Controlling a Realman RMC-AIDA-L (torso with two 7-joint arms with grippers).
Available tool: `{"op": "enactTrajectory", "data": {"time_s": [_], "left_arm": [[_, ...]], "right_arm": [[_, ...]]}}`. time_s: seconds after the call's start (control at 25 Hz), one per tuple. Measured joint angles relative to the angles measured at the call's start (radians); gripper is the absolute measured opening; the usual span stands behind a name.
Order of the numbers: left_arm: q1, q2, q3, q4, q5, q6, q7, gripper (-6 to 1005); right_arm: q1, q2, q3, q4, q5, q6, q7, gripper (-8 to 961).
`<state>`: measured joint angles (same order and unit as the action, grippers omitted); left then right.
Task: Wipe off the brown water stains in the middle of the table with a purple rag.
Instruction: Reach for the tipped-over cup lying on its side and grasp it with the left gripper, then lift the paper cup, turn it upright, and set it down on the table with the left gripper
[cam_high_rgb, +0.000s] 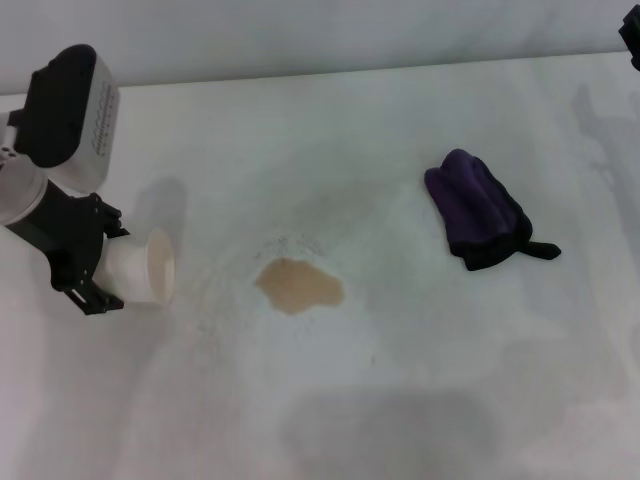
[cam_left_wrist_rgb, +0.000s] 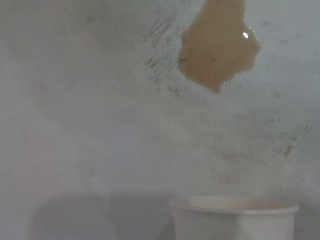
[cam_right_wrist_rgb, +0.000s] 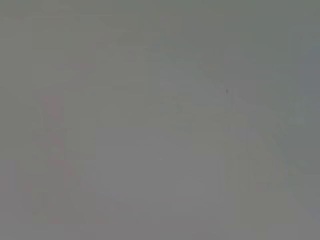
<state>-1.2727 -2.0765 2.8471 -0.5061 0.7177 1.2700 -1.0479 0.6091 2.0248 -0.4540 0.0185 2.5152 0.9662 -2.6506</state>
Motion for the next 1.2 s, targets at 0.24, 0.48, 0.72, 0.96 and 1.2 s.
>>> {"op": "enactTrajectory", "data": {"time_s": [0.24,0.48,0.72,0.96,1.2], "left_arm": [[0.012,-0.001,0.0,0.019,-0.017,-0.026,-0.004,866],[0.023,-0.001,0.0,0.019,-0.078,-0.042,-0.005,837],[0.024,-0.001,0.0,0.015,-0.132,-0.055,-0.02,829],[0.056,0.003,0.0,0.0,-0.318,-0.058,-0.043,826],[0.163,0.002,0.0,0.012,-0.64,-0.051,-0.042,825]], "right_arm": [[0.0,-0.003,0.0,-0.005,0.0,0.0,0.0,826],[-0.007,-0.006,0.0,-0.012,0.001,0.0,-0.003,826],[-0.015,-0.006,0.0,-0.02,0.002,0.0,-0.004,826],[-0.022,-0.006,0.0,-0.031,0.004,0.0,-0.003,827],[-0.029,-0.007,0.0,-0.032,0.001,0.0,-0.003,827]]}}
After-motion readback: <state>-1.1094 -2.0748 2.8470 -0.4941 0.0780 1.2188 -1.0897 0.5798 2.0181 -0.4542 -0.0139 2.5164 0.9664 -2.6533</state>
